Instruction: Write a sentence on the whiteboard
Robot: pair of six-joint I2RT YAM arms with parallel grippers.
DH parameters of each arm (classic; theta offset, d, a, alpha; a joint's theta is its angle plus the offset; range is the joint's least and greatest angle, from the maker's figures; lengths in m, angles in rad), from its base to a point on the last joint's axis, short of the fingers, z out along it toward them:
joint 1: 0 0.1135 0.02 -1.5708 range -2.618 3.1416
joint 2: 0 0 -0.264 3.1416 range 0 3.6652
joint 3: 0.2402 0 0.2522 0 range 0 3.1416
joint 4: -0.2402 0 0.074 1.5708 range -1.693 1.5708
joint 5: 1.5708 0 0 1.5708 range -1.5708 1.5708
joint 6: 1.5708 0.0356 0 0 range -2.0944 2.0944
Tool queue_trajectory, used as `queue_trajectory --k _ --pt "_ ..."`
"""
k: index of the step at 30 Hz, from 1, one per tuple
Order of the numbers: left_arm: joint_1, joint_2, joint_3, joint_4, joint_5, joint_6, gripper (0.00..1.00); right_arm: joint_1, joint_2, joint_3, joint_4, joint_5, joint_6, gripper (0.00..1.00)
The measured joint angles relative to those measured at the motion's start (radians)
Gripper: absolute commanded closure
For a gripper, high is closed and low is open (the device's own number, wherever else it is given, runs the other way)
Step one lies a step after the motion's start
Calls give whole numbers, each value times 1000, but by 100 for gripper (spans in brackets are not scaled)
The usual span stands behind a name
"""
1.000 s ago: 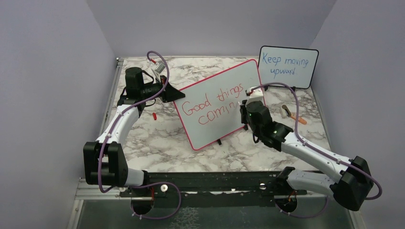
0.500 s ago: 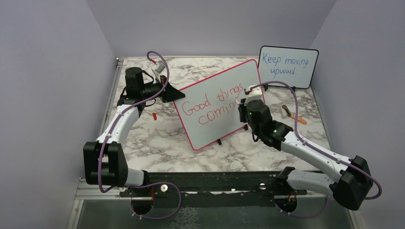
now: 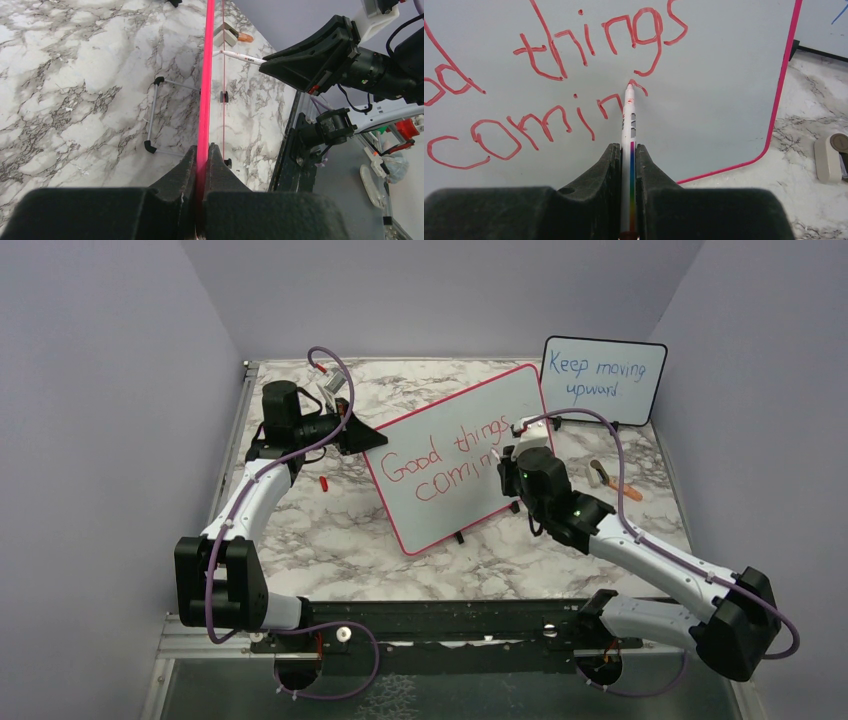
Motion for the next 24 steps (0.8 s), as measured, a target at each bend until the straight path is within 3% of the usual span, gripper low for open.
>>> queue_trajectory --k 24 --pt "0 0 1 -2 0 0 100 0 -19 -19 -74 -1 16 99"
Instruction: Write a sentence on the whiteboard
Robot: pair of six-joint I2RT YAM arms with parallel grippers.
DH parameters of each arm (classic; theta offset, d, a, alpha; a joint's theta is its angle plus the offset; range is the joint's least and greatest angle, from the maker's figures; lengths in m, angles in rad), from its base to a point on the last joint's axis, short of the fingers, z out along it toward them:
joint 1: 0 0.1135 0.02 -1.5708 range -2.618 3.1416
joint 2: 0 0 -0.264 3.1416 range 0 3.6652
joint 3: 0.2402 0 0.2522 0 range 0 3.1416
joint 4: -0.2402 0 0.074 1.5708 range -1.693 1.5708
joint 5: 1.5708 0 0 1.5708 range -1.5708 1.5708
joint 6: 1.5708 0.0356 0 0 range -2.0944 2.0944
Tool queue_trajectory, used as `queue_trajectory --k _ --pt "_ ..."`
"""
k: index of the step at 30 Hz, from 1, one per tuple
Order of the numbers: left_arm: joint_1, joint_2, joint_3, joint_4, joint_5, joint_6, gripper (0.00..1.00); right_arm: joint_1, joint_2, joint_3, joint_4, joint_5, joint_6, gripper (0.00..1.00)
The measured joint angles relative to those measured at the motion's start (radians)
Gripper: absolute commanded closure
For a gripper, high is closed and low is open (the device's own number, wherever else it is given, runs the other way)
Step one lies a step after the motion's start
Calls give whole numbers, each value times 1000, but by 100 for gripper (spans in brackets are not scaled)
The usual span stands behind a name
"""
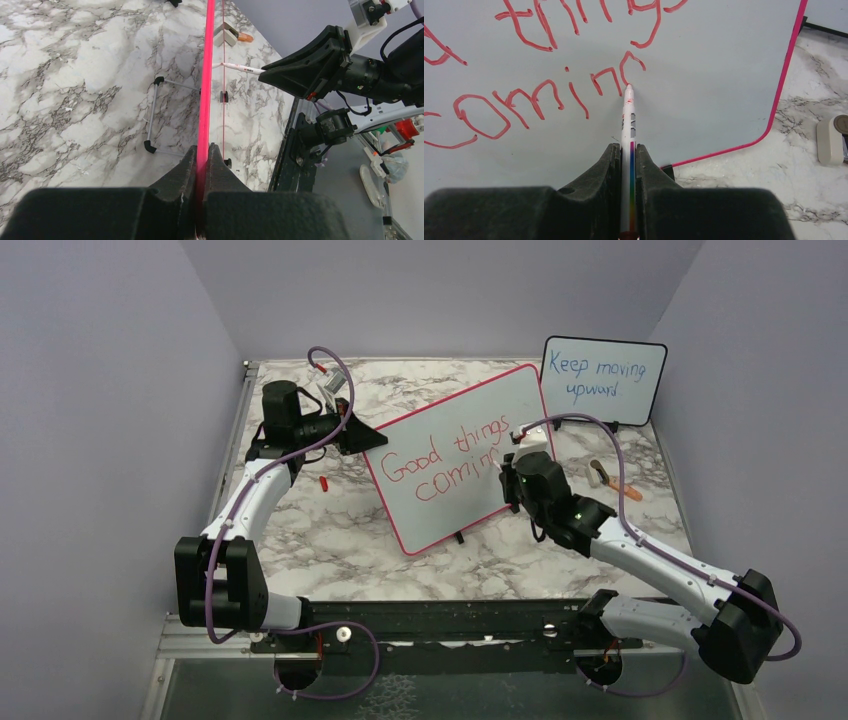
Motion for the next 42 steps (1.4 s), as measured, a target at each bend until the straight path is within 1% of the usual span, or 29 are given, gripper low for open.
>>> queue_trajectory --k 9,42 --pt "0 0 0 0 0 0 100 -14 0 0 -1 32 -1 99" --pt "0 0 0 0 0 0 100 -18 5 0 19 35 -11 99"
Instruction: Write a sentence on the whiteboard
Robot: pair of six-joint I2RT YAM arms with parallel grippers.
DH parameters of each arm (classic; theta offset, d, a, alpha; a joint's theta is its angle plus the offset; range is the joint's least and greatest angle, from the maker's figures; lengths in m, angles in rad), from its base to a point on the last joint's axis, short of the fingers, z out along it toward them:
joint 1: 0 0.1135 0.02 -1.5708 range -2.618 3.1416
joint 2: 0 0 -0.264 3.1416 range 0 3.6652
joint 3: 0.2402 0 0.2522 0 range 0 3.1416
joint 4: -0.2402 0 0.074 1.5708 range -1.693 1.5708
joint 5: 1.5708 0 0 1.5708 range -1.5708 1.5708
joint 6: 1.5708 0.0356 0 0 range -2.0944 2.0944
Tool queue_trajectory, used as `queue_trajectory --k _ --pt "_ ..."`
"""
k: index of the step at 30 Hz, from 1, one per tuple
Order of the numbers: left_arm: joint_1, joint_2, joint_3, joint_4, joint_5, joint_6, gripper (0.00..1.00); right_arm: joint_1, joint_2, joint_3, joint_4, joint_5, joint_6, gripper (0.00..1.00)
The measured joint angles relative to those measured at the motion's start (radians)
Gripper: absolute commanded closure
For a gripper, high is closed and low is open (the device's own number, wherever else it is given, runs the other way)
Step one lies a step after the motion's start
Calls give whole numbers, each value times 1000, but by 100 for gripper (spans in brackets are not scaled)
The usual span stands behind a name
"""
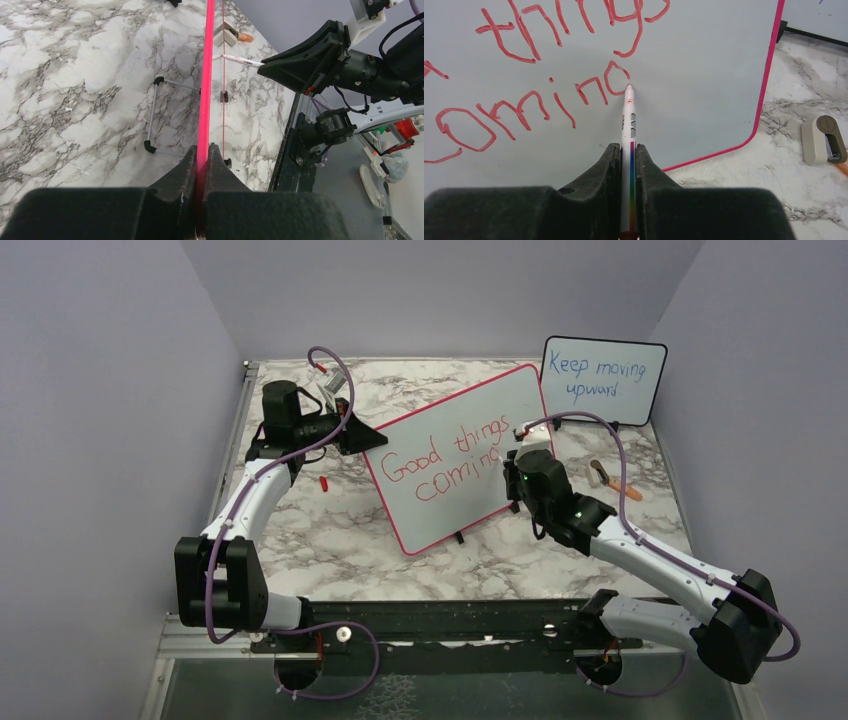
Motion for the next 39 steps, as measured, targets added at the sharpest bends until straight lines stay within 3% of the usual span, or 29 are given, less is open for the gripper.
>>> queue_trajectory --k 39 --pt "0 0 2 -4 0 3 100 -5 8 12 21 0 10 99"
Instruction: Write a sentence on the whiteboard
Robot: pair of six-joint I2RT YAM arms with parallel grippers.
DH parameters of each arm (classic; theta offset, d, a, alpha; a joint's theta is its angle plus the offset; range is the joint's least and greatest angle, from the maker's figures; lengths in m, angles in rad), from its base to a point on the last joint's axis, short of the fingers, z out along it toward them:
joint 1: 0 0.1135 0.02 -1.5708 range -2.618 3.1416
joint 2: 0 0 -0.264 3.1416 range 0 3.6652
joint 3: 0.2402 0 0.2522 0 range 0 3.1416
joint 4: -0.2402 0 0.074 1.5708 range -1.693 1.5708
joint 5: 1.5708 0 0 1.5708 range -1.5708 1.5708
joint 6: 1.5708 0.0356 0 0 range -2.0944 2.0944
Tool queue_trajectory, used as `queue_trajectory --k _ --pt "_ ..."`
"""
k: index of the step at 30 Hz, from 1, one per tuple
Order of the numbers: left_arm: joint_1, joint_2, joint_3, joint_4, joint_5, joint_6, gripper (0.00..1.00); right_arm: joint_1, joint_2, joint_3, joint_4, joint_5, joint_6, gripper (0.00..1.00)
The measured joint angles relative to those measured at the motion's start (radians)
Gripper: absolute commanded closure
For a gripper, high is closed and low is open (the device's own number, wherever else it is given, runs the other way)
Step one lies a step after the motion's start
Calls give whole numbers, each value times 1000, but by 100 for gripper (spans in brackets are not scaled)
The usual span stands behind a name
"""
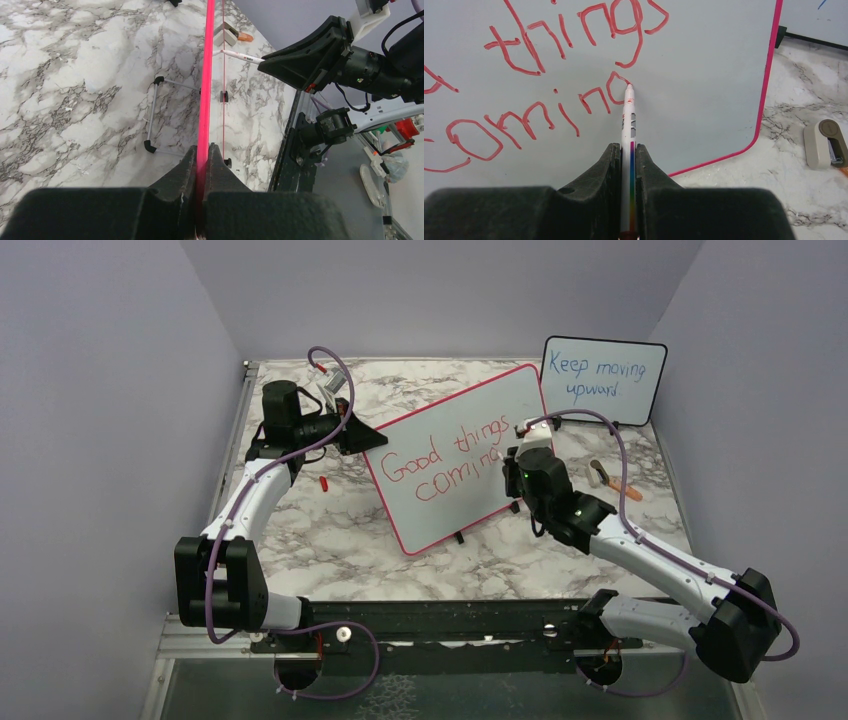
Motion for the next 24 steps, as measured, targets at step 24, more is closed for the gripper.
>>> queue_trajectory --k 24 --pt "0 0 0 -1 0 0 100 0 -10 -23 -142 -36 77 99"
